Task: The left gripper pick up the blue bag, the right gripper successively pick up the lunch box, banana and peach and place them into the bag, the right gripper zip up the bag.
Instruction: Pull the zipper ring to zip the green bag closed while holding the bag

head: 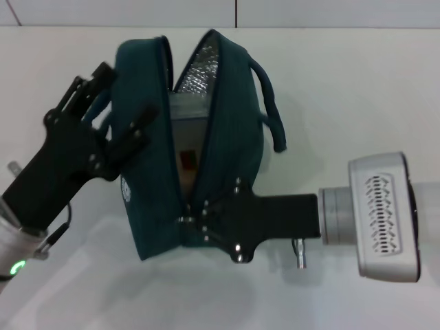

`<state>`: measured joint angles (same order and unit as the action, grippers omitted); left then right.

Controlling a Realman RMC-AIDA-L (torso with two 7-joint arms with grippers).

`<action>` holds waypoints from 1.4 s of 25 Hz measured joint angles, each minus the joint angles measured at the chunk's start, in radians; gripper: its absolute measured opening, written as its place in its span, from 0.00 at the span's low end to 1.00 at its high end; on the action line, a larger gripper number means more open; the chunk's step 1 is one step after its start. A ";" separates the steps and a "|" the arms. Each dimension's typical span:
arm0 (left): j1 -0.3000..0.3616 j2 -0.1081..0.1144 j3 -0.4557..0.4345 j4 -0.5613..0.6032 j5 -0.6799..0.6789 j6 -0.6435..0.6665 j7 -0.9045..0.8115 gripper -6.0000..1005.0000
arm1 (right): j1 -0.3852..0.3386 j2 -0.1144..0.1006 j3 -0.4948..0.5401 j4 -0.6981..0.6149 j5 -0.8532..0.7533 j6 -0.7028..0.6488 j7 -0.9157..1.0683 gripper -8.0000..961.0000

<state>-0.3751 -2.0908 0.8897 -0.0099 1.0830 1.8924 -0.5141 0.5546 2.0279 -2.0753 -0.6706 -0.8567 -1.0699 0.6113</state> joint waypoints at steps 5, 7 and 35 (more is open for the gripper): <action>0.098 0.000 0.001 0.040 0.000 0.050 -0.002 0.83 | -0.002 0.000 0.009 0.041 0.110 -0.048 -0.069 0.03; 0.144 0.000 0.002 0.048 0.000 0.068 -0.002 0.83 | 0.002 0.000 0.010 0.049 0.119 -0.054 -0.076 0.03; 0.128 -0.005 0.204 0.025 0.020 -0.212 0.019 0.69 | 0.045 0.000 0.026 0.093 0.198 -0.053 -0.120 0.03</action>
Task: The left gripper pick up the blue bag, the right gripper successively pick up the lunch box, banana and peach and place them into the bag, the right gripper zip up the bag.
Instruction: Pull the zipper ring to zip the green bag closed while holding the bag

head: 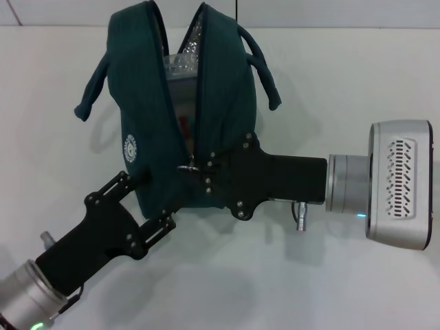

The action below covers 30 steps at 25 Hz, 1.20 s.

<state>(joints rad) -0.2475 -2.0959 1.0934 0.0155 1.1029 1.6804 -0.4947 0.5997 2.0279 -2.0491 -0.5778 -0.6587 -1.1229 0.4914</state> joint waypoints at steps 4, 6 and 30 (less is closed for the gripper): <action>-0.016 0.001 -0.006 -0.015 -0.008 -0.019 -0.008 0.69 | -0.001 0.000 0.011 0.006 0.000 -0.006 0.000 0.03; -0.017 0.002 -0.007 -0.016 -0.020 -0.024 -0.008 0.69 | -0.003 0.000 0.017 0.008 0.001 -0.008 0.000 0.03; -0.026 0.005 -0.007 -0.004 -0.071 -0.079 0.002 0.64 | -0.013 0.000 0.020 0.021 0.051 -0.012 0.009 0.03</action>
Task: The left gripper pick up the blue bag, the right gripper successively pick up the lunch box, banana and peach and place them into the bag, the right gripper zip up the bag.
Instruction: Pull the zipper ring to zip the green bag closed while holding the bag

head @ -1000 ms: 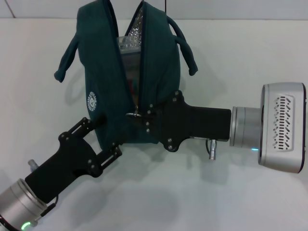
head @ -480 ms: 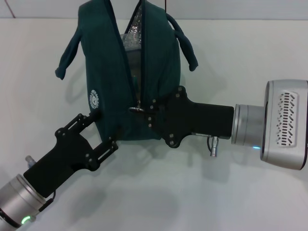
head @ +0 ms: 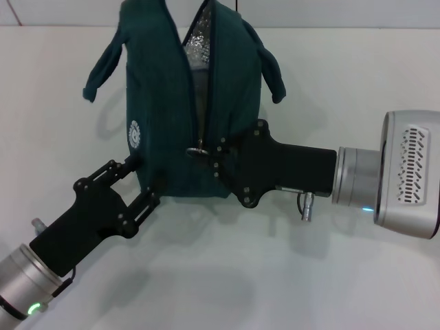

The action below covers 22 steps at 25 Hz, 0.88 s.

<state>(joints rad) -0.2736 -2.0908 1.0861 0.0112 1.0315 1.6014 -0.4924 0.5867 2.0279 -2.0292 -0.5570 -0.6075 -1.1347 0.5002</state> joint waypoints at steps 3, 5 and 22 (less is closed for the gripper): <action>-0.001 0.000 0.000 0.013 -0.001 0.000 0.001 0.58 | -0.003 0.000 -0.002 0.000 0.000 0.000 0.001 0.03; -0.002 0.000 0.001 0.021 0.000 0.000 0.005 0.54 | -0.010 0.000 -0.002 0.000 0.002 -0.001 0.004 0.03; -0.046 -0.003 0.008 0.020 0.012 -0.117 0.086 0.07 | -0.054 0.000 0.052 -0.014 0.033 -0.036 0.123 0.03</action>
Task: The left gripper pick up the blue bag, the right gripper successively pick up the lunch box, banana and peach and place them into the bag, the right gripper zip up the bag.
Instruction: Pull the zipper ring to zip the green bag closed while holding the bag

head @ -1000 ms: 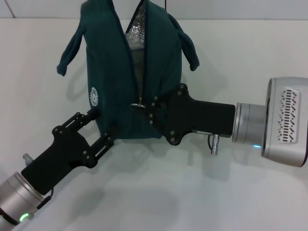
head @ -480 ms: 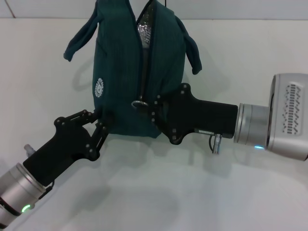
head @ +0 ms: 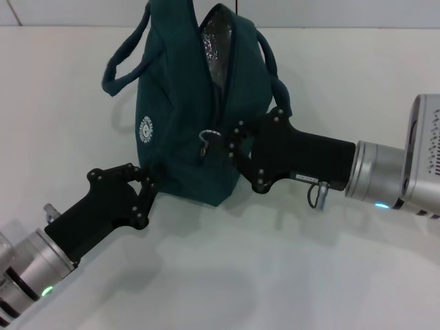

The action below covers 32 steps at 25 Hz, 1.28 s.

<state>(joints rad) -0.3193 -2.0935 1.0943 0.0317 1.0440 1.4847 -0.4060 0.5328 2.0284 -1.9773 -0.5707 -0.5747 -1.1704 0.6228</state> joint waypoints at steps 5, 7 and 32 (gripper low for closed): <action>-0.002 0.000 0.001 -0.001 0.000 -0.003 0.000 0.06 | -0.003 0.000 0.004 0.004 0.046 0.002 -0.014 0.03; 0.000 0.000 0.003 -0.001 0.001 -0.007 0.001 0.06 | -0.003 0.000 0.004 0.009 0.073 0.005 -0.030 0.03; -0.014 -0.012 0.055 -0.010 0.034 0.106 0.003 0.18 | 0.004 -0.001 -0.010 -0.001 0.287 -0.007 -0.273 0.03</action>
<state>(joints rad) -0.3328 -2.1058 1.1489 0.0221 1.0781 1.5910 -0.4035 0.5367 2.0279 -1.9875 -0.5722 -0.2876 -1.1777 0.3502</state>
